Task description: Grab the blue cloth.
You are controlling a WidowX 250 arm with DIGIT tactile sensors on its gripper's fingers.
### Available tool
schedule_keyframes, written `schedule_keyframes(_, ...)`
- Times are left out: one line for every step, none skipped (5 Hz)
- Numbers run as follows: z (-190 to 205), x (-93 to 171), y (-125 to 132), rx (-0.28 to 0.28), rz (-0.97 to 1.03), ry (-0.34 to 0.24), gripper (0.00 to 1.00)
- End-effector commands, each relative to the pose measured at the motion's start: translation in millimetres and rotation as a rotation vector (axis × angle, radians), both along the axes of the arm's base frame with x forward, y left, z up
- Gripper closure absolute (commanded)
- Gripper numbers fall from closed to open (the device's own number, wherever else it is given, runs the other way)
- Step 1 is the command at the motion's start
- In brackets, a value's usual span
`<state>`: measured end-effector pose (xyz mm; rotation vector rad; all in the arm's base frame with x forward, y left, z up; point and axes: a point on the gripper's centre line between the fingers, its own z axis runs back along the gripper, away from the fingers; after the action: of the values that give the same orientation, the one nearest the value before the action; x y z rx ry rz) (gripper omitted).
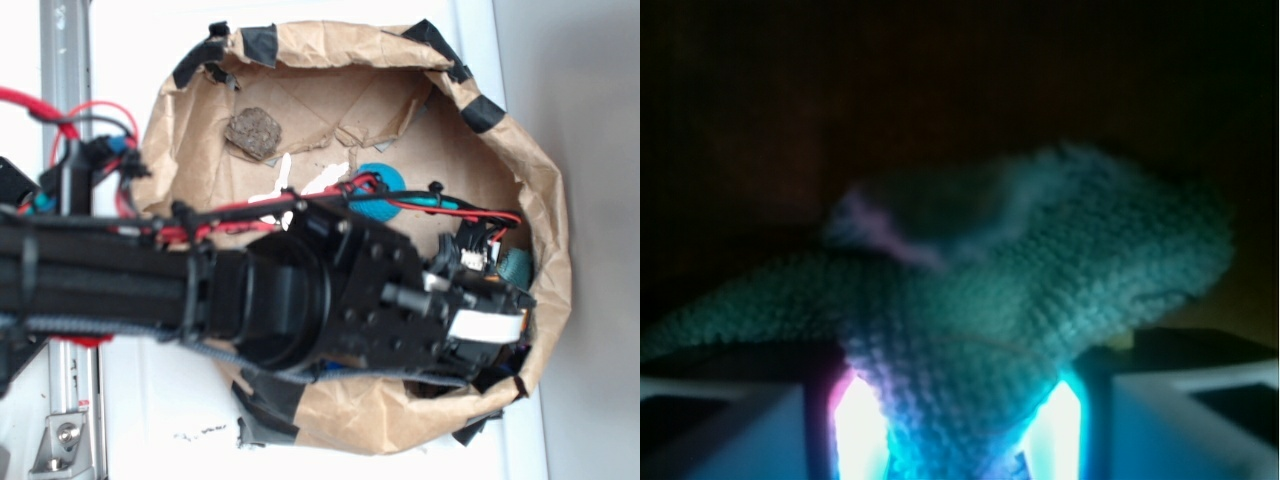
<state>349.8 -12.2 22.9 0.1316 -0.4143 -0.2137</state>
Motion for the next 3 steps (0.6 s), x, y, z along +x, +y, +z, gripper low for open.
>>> schedule_keyframes(17.0, -25.7, 27.2, -0.128, 0.074, 0.006, 1.00)
schedule_keyframes(49.0, -51.6, 39.4, -0.162, 0.170, -0.006, 1.00)
schedule_keyframes(77.0, -76.0, 58.6, -0.200, 0.248, -0.024, 1.00)
